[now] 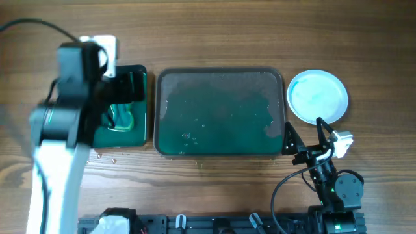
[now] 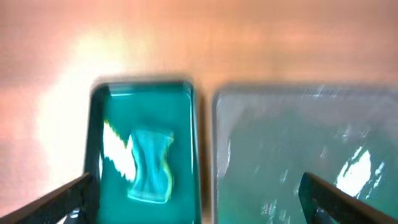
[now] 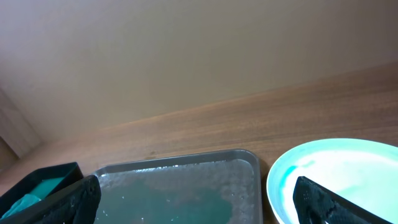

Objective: Clean dirty plates on tray and stack at the side

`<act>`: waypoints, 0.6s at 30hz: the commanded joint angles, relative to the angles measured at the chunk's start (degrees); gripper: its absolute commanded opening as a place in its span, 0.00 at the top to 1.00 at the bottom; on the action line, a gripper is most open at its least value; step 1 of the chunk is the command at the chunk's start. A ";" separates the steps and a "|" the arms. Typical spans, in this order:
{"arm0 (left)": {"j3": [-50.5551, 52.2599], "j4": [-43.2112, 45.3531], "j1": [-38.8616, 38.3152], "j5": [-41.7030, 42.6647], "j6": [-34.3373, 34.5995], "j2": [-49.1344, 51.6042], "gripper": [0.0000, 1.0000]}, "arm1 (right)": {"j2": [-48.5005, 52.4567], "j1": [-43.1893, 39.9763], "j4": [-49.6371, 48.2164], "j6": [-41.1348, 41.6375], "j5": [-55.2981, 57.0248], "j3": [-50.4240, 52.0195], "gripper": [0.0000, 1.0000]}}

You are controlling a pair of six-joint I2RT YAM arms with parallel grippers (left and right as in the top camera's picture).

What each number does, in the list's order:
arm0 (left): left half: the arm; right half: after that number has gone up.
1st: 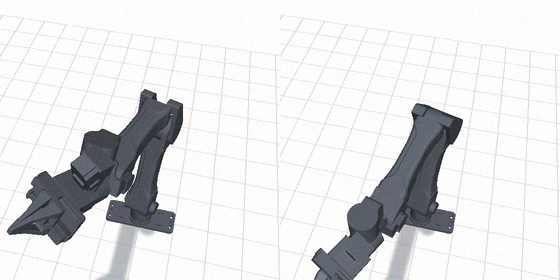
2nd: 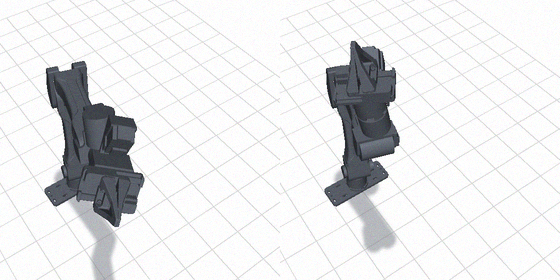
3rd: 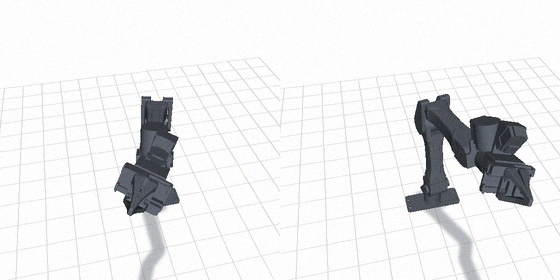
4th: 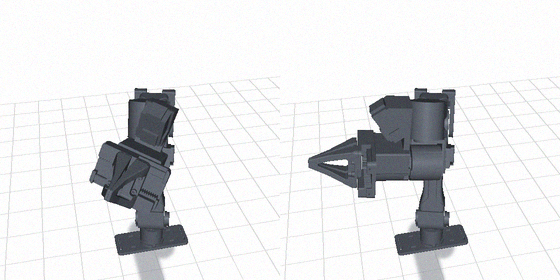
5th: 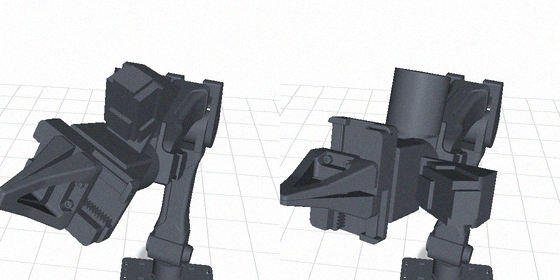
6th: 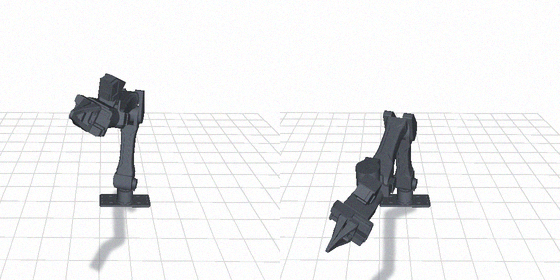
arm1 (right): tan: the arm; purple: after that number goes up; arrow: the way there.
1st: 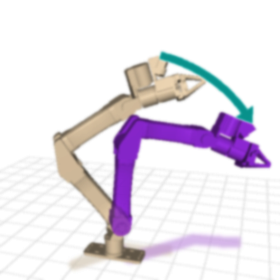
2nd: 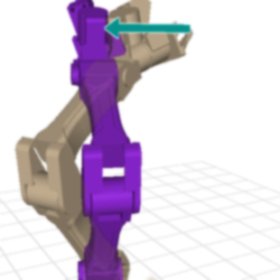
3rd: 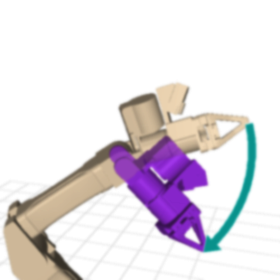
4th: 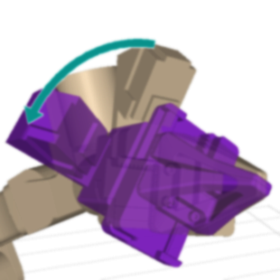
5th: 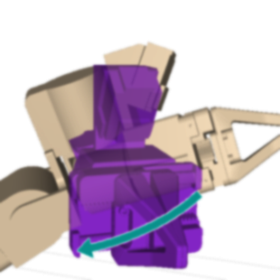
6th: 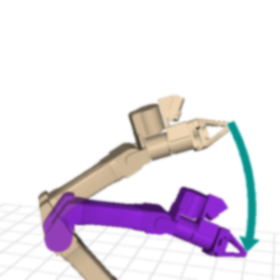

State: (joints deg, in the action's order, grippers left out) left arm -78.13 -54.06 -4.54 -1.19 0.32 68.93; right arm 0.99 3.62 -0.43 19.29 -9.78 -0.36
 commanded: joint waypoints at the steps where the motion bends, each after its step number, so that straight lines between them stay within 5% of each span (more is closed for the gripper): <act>1: 10.01 9.79 1.64 4.81 0.57 -11.96 0.00 | -0.79 0.35 -0.20 0.39 1.03 0.07 0.00; 5: 31.65 27.63 4.52 9.14 0.57 -28.63 0.00 | -0.79 0.35 -0.20 0.42 1.03 0.07 0.00; 18: 65.24 44.17 4.81 9.09 0.57 -60.17 0.00 | -0.79 0.35 -0.22 0.39 1.03 0.07 0.00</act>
State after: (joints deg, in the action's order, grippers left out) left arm -17.63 -10.96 -0.12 7.03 0.34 13.15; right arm 0.78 3.62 -0.45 19.29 -9.76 -0.36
